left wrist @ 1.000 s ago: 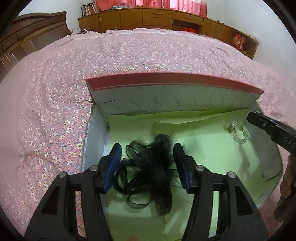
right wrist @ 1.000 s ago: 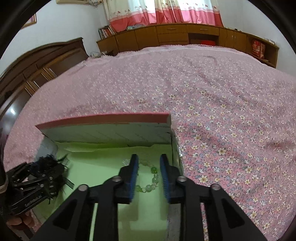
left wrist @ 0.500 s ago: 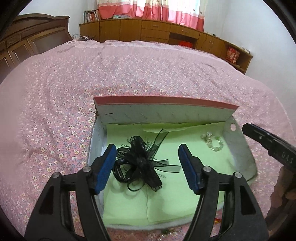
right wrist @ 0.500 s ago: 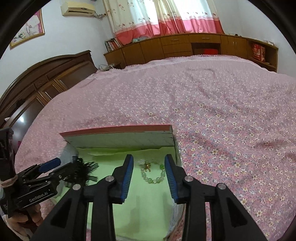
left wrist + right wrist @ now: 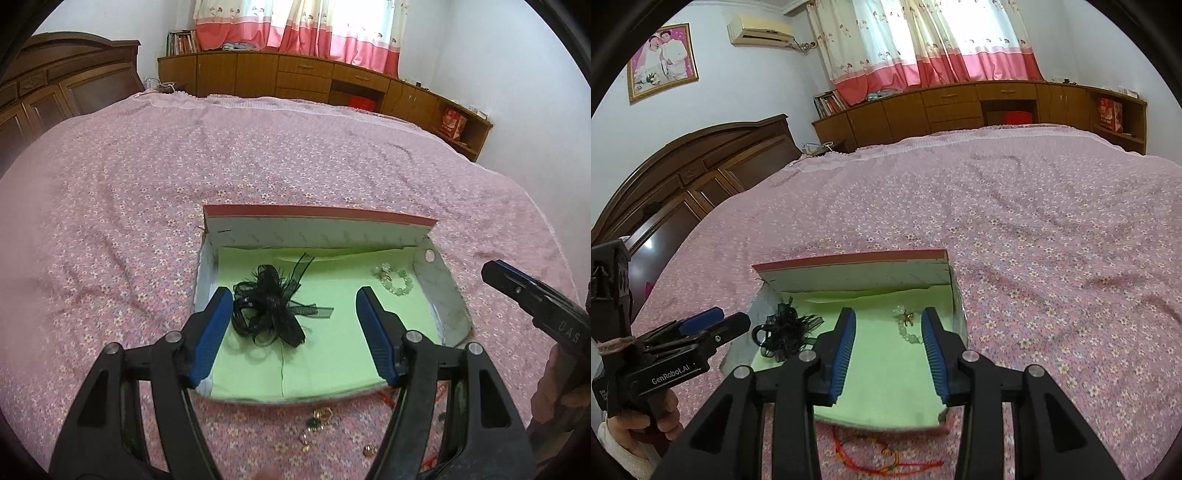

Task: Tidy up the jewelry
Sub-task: 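Lift both tools out of the box back toward the loose jewelry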

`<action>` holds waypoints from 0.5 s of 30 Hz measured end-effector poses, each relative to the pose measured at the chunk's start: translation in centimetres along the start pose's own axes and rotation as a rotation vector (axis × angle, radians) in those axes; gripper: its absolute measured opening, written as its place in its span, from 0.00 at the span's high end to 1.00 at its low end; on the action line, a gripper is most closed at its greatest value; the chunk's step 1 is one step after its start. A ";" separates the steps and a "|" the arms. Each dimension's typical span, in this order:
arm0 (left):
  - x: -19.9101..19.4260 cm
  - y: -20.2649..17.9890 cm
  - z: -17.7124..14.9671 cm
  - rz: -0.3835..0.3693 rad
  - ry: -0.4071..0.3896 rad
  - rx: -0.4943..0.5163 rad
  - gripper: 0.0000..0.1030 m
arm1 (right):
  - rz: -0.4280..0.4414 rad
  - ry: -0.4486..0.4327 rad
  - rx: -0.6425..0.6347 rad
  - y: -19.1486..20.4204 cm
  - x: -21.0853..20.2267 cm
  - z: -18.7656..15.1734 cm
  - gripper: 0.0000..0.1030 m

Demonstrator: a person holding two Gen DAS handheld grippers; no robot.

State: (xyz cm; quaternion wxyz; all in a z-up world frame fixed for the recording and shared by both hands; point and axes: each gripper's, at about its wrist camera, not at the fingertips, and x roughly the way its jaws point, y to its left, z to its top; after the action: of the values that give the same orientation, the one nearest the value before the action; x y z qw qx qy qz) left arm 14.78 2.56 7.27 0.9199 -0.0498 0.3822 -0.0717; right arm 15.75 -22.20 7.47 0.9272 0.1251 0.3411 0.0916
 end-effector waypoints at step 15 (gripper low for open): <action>-2.8 -0.1 -3.2 -0.036 0.036 0.000 0.40 | -0.015 0.017 0.028 -0.5 -4.0 -3.5 0.61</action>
State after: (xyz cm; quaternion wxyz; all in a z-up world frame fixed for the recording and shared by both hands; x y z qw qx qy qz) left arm 10.52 2.86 6.97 0.9115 -0.0552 0.3976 -0.0890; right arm 10.53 -23.12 7.15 0.9231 0.1349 0.3509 0.0810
